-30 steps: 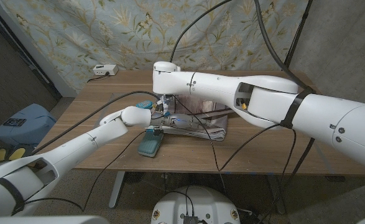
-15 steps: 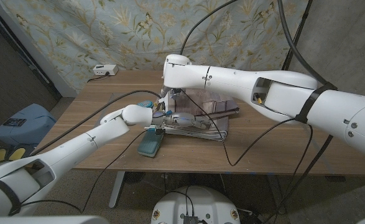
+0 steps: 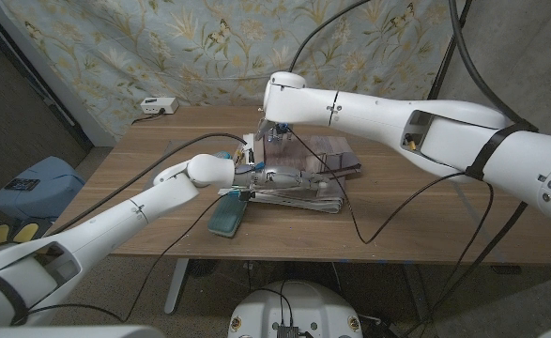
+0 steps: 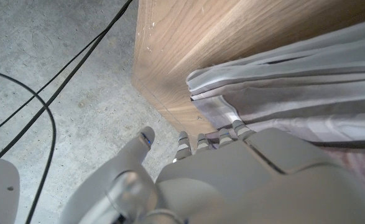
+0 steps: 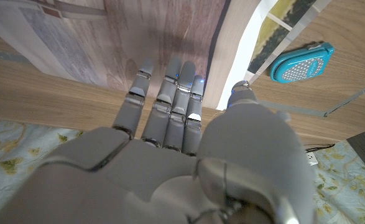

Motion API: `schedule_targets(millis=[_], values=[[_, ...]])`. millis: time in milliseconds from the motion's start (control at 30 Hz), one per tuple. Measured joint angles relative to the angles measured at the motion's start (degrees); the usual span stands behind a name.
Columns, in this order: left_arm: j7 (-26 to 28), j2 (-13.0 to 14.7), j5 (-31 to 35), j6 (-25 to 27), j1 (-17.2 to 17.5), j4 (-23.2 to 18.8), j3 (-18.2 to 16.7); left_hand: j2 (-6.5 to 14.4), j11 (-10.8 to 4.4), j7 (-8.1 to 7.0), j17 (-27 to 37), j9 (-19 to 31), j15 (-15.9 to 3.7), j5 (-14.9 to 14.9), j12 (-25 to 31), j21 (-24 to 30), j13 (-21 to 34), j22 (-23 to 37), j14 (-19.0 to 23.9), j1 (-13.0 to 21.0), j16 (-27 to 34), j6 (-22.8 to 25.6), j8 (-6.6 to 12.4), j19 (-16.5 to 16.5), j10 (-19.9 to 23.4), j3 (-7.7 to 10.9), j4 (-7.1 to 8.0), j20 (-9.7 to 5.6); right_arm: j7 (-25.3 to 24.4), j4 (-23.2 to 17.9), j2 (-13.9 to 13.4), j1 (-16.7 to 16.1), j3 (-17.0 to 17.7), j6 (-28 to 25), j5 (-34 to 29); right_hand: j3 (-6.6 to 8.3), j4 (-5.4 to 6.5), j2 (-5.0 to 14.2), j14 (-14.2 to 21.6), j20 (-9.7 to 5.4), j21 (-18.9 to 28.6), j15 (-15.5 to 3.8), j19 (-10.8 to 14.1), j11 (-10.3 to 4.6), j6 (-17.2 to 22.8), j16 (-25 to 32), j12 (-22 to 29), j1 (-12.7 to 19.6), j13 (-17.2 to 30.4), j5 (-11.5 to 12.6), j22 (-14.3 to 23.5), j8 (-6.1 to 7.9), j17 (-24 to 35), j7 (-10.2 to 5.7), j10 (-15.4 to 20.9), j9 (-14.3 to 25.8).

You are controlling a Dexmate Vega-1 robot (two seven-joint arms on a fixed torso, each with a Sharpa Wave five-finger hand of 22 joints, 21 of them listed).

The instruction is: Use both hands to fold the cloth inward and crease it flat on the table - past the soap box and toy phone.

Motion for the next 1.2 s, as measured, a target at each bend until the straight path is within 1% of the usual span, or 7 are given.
schedule_targets(millis=[167, 233, 633, 833, 900, 1033, 1200], values=[[1.07, 0.39, -0.05, 1.05, 0.73, -2.25, -0.59, 0.0, 0.0, 0.0, 0.0, 0.0, 0.0, 0.0, 0.0, 0.0, 0.0, 0.0, 0.0, 0.0, 0.0, 0.0, 0.0, 0.32, 0.0, 0.0, 0.0, 0.32, -0.42, -0.97, -1.23, 0.24, 0.17, -0.01, 0.64, 0.0, 0.0, 0.07, -0.32, 0.21, -0.34, 0.32, -0.21, -0.28, 0.0, 0.0, -0.43, -0.07, 0.0, 0.0, 0.0, -0.45, -0.02, 0.0, -0.31, 0.0], [2.92, 0.6, 0.17, 2.6, 1.01, -3.02, -0.81, 0.0, 0.0, 0.0, 0.0, 0.0, 0.0, 0.0, 0.0, 0.0, 0.0, 0.0, 0.0, 0.0, 0.0, 0.0, 0.0, 0.32, 0.0, -0.17, -0.17, 0.31, -0.52, -2.33, -3.17, 0.59, 0.46, -0.01, 0.83, 0.0, 0.0, 0.24, -0.32, 0.08, -0.34, 0.32, -0.55, -0.28, 0.0, 0.0, -0.43, -0.24, 0.0, 0.0, 0.0, -0.45, -0.27, 0.0, -0.31, 0.0], [9.46, 1.96, 3.22, 8.83, 2.66, -8.25, -2.39, 0.0, 0.41, 0.52, 0.0, 0.0, 0.2, 0.0, 0.0, 0.01, 0.0, 0.0, 0.21, 0.61, 0.0, -0.11, 0.01, 0.62, 0.41, -0.24, -0.24, 0.62, -0.97, -6.41, -8.65, 0.72, 1.85, 1.05, 1.48, 0.0, 0.0, 0.53, -0.62, -0.01, -0.33, 0.01, -0.62, -0.29, 0.36, 0.0, -0.43, -0.53, -0.28, 0.0, 0.0, -0.45, -0.53, -0.35, -0.3, 0.0], [11.0, 2.29, 4.21, 10.8, 2.71, -9.7, -2.6, 0.0, 0.39, 0.52, 0.0, 0.0, 0.19, 0.0, 0.0, 0.01, 0.0, 0.0, 0.21, 0.61, 0.0, -0.1, 0.01, 0.93, 0.44, -0.24, -0.24, 0.31, -1.21, -7.57, -10.03, 0.42, 2.36, 1.75, 1.5, 0.0, 0.0, 0.77, -0.93, -0.19, -0.33, -0.3, -0.8, -0.6, 0.53, 0.0, -0.43, -0.77, -0.28, 0.0, 0.14, -0.45, -0.53, -0.52, -0.61, 0.01], [12.18, 2.34, 5.03, 12.79, 2.71, -10.13, -2.6, 0.0, 0.19, 0.52, 0.0, 0.0, 0.19, 0.0, 0.0, 0.01, 0.0, 0.0, 0.21, 0.61, 0.0, -0.11, 0.01, 0.93, 0.63, -0.24, -0.23, 0.31, -1.28, -9.27, -12.09, -0.11, 3.25, 1.98, 1.5, 0.0, 0.0, 0.91, -0.93, -0.22, -0.33, -0.3, -0.82, -0.6, 0.53, 0.0, -0.43, -0.91, -0.28, 0.0, 0.16, -0.82, -0.52, -0.52, -0.61, 0.0], [12.48, 2.35, 5.26, 13.54, 2.65, -10.62, -2.58, -0.04, -0.01, 0.52, 0.0, 0.0, 0.19, 0.0, 0.0, 0.01, 0.0, 0.0, 0.21, 0.64, 0.0, -0.11, 0.01, 0.92, 0.83, -0.42, -0.41, 0.31, -1.36, -9.93, -12.88, -0.36, 3.61, 2.47, 1.32, -0.01, 0.0, 0.99, -0.93, -0.22, -0.33, -0.3, -0.82, -0.6, 0.64, 0.0, -0.43, -0.99, -0.29, 0.0, 0.15, -0.91, -0.53, -0.62, -0.61, 0.01], [13.43, 2.36, 6.6, 17.35, 2.2, -11.48, -1.94, -0.23, -0.01, 0.51, 0.0, 0.0, 0.19, 0.0, 0.0, 0.01, 0.0, 0.0, 0.21, 0.83, 0.0, -0.1, 0.01, 0.92, 0.83, -0.48, -0.47, 0.31, -1.42, -12.24, -15.82, -1.44, 5.12, 3.32, 0.7, 0.0, 0.0, 1.21, -1.14, -0.22, -0.33, -0.51, -0.82, -0.91, 0.53, 0.0, -0.87, -1.21, -0.55, 0.0, 0.15, -0.91, -0.52, -1.14, -0.91, 0.01]])
